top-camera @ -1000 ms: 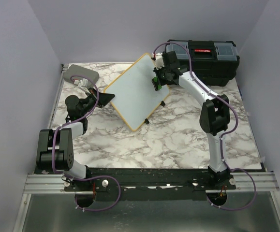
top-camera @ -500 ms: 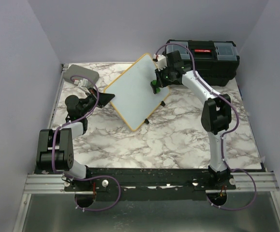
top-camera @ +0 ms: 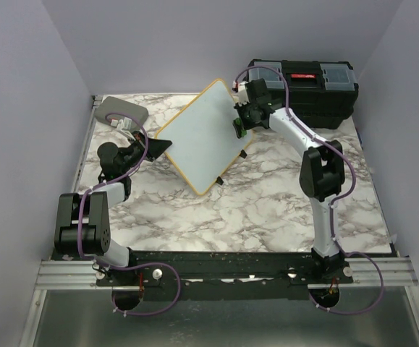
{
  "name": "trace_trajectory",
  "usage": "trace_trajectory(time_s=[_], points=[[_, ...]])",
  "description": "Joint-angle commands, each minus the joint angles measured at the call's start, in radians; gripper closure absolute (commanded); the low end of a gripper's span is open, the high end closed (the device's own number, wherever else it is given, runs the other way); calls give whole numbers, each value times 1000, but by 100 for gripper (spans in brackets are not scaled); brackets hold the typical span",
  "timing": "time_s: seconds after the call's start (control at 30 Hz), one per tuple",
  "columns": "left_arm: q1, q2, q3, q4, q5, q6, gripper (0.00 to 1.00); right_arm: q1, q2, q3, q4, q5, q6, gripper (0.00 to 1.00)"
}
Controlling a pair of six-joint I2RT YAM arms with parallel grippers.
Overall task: Erase the whiteboard
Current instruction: Erase the whiteboard at the whiteboard stand.
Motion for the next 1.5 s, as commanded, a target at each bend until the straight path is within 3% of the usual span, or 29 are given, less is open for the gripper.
trace_trajectory(time_s=[0.0, 0.17, 0.33, 0.4, 0.6, 0.77, 0.87, 1.03, 1.17, 1.47], points=[[-16, 6, 14, 9, 113, -3, 100, -10, 41, -50, 50, -20, -20, 99], [-16, 8, 12, 11, 111, -2, 100, -10, 33, -60, -10, -342, -78, 99], [-18, 4, 12, 9, 112, -2, 100, -10, 8, -74, -21, -479, -91, 99], [-18, 2, 12, 4, 111, -2, 100, -10, -2, -75, 2, -442, -65, 99], [-18, -6, 8, 0, 112, 3, 100, -21, 16, -39, 67, -145, 21, 99], [-18, -3, 11, -2, 112, 4, 100, -33, 25, -29, 99, -60, 44, 99], [-18, 0, 12, 2, 112, 3, 100, -34, 34, -16, 76, -105, 31, 99], [-18, 2, 13, 6, 111, -1, 100, -33, 38, -23, -23, -389, -53, 99], [-18, 6, 16, 7, 112, -2, 100, -31, 32, -44, -71, -499, -111, 99], [-18, 6, 18, 7, 111, -4, 100, -69, -62, -128, 29, -244, -43, 100]])
